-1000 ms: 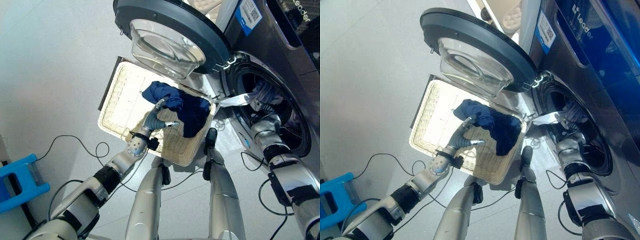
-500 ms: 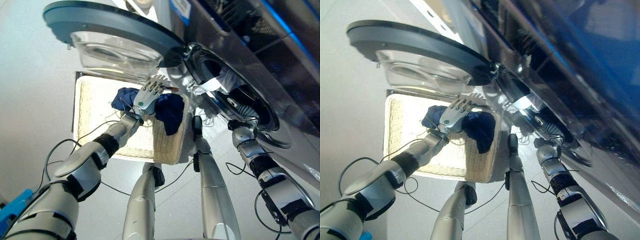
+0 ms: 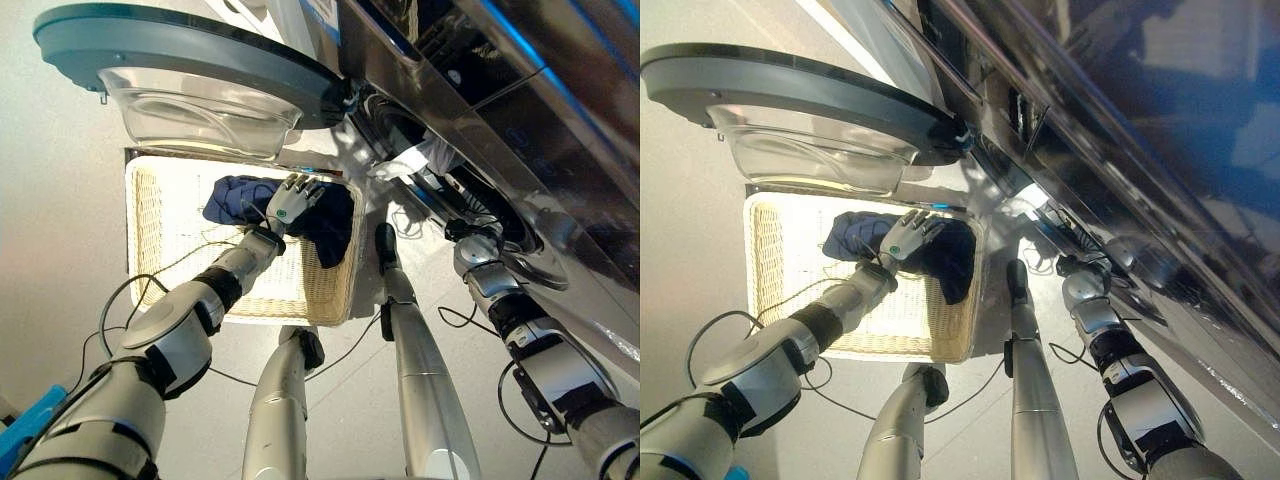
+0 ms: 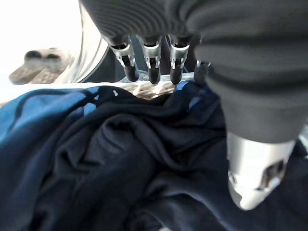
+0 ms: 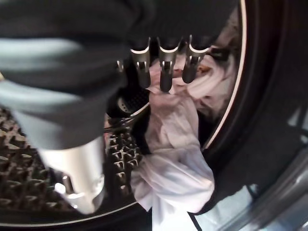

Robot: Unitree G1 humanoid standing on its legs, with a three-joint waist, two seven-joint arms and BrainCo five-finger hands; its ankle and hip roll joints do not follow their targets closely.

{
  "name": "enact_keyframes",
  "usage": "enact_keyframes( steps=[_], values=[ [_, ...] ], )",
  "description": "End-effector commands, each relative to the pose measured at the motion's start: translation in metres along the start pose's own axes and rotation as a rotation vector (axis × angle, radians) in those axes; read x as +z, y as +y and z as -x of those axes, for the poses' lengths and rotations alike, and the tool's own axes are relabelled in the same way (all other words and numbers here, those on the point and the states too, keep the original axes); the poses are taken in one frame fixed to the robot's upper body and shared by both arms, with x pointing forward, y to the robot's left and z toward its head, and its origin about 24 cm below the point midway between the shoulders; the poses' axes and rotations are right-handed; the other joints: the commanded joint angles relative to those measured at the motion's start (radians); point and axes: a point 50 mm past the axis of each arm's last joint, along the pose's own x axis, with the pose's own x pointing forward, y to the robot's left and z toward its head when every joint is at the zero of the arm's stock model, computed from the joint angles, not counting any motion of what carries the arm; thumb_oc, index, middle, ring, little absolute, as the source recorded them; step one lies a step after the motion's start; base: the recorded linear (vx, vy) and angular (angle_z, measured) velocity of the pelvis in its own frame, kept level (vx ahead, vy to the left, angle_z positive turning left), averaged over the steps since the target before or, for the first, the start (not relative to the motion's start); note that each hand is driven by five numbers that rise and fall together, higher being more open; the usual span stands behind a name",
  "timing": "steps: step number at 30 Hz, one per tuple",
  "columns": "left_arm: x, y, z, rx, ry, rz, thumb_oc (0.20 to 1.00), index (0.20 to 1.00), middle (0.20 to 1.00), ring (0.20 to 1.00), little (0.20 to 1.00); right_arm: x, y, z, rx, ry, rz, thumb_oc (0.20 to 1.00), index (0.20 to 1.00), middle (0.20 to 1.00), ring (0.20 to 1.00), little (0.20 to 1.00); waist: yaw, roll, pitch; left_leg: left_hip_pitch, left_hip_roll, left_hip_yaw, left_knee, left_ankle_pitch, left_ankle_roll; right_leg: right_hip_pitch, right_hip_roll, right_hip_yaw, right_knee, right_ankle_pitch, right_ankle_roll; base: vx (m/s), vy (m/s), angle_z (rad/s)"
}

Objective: Put the clothes into the washing machine.

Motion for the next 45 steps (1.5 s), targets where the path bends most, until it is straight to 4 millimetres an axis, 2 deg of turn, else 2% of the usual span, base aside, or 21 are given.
enact_keyframes(
  steps=[1, 12, 13, 18, 22, 27, 36, 45],
  values=[
    [0.005, -0.015, 0.005, -0.120, -0.035, -0.025, 1.000, 1.000, 1.000, 1.000, 1.000, 0.017, 0.003, -0.008, -0.020, -0.044, -0.105, 1.000, 1.000, 1.000, 1.000, 1.000, 0.002, -0.018, -0.011, -0.048, -0.048, 0.045, 0.034, -0.003, -0.060, -0.004, 0.070, -0.052, 0.063, -0.047, 0.114, 0.00, 0.000, 0.00],
    [-0.011, -0.002, -0.002, -0.083, 0.069, -0.031, 1.000, 1.000, 1.000, 1.000, 1.000, 0.031, 0.006, -0.011, -0.044, -0.062, -0.225, 1.000, 1.000, 1.000, 1.000, 1.000, 0.011, -0.037, -0.011, -0.110, -0.041, 0.041, 0.012, 0.014, -0.063, -0.055, 0.080, -0.045, 0.046, -0.029, 0.118, 0.00, 0.000, 0.00],
    [-0.017, 0.004, -0.005, -0.097, 0.076, -0.045, 1.000, 1.000, 1.000, 1.000, 1.000, 0.039, 0.007, -0.012, -0.050, -0.085, -0.272, 1.000, 1.000, 1.000, 1.000, 1.000, 0.011, -0.044, -0.011, -0.133, -0.037, 0.039, 0.009, 0.017, -0.066, -0.076, 0.081, -0.046, 0.044, -0.025, 0.120, 0.00, 0.000, 0.00],
    [-0.024, 0.013, -0.011, -0.176, 0.045, -0.103, 1.000, 1.000, 1.000, 1.000, 1.000, 0.053, 0.011, -0.011, -0.057, -0.113, -0.302, 1.000, 1.000, 1.000, 1.000, 1.000, 0.010, -0.057, -0.011, -0.184, -0.026, 0.029, 0.025, 0.012, -0.071, -0.127, 0.073, -0.052, 0.068, -0.023, 0.121, 0.00, -0.053, 0.02],
    [-0.027, 0.009, -0.009, -0.229, 0.050, -0.114, 1.000, 1.000, 1.000, 1.000, 1.000, 0.051, 0.011, -0.012, -0.065, -0.101, -0.305, 1.000, 1.000, 1.000, 1.000, 1.000, 0.016, -0.059, -0.011, -0.191, -0.022, 0.020, 0.028, 0.011, -0.072, -0.133, 0.066, -0.060, 0.076, -0.025, 0.123, 0.01, -0.064, 0.06],
    [-0.031, 0.005, -0.005, -0.211, 0.061, -0.097, 1.000, 1.000, 1.000, 1.000, 1.000, 0.048, 0.010, -0.013, -0.065, -0.097, -0.301, 1.000, 1.000, 1.000, 1.000, 1.000, 0.020, -0.059, -0.011, -0.192, -0.020, 0.013, 0.030, 0.011, -0.074, -0.131, 0.065, -0.065, 0.081, -0.031, 0.122, 0.00, -0.023, 0.02],
    [-0.045, -0.007, 0.016, 0.044, 0.091, -0.130, 1.000, 1.000, 1.000, 1.000, 1.000, 0.030, -0.002, -0.009, -0.073, -0.067, -0.292, 1.000, 1.000, 1.000, 1.000, 1.000, 0.043, -0.050, -0.011, -0.175, -0.013, -0.016, 0.050, 0.009, -0.084, -0.097, 0.049, -0.099, 0.099, -0.056, 0.109, 0.00, -0.050, 0.00],
    [-0.044, -0.011, 0.030, 0.227, 0.051, -0.158, 1.000, 1.000, 1.000, 1.000, 1.000, 0.021, -0.006, -0.004, -0.085, -0.038, -0.279, 1.000, 1.000, 1.000, 1.000, 1.000, 0.056, -0.045, -0.011, -0.162, -0.009, -0.032, 0.075, 0.003, -0.090, -0.078, 0.035, -0.124, 0.134, -0.080, 0.098, 0.00, -0.035, 0.05]
  ],
)
